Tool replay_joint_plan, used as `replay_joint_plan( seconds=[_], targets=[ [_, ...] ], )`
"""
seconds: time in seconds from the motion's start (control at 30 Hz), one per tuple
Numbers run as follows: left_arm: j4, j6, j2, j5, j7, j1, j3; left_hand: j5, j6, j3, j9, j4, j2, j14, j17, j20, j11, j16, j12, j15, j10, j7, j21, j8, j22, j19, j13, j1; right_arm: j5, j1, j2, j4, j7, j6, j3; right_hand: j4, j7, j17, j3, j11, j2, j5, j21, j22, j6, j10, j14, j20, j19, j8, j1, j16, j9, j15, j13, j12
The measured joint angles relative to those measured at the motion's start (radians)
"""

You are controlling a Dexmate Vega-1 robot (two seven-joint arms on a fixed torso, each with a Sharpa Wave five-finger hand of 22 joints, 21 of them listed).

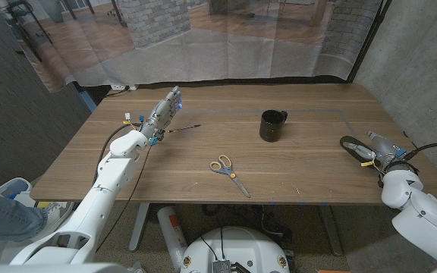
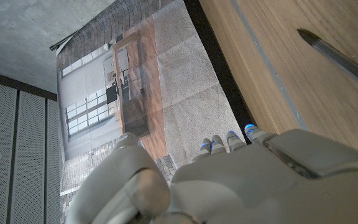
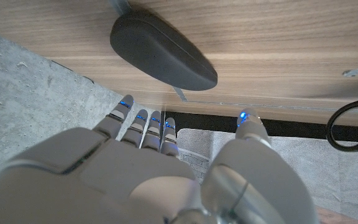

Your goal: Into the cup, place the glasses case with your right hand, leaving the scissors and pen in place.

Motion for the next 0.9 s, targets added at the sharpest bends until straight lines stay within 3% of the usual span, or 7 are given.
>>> replay_joint_plan(
  seconds=[0.9],
  targets=[
    [0.052,-0.006,-0.016,0.006,-0.008,-0.038,0.017,0.0,0.0,-0.004,0.0,-0.004,0.005,0.0,0.0,0.0,0.0,0.0,0.0,0.0,0.0,0.0,0.0,0.0,0.0,0.0,0.0,0.005,0.03,0.037,-0.057,0.008,0.03,-0.089,-0.051,0.0,-0.002,0.0,0.0,0.004,-0.019,0.017,-0.004,0.0,0.002,0.004,0.025,0.007,0.007,0.0,0.029,0.004,0.0,-0.011,0.0,0.0]
  ],
)
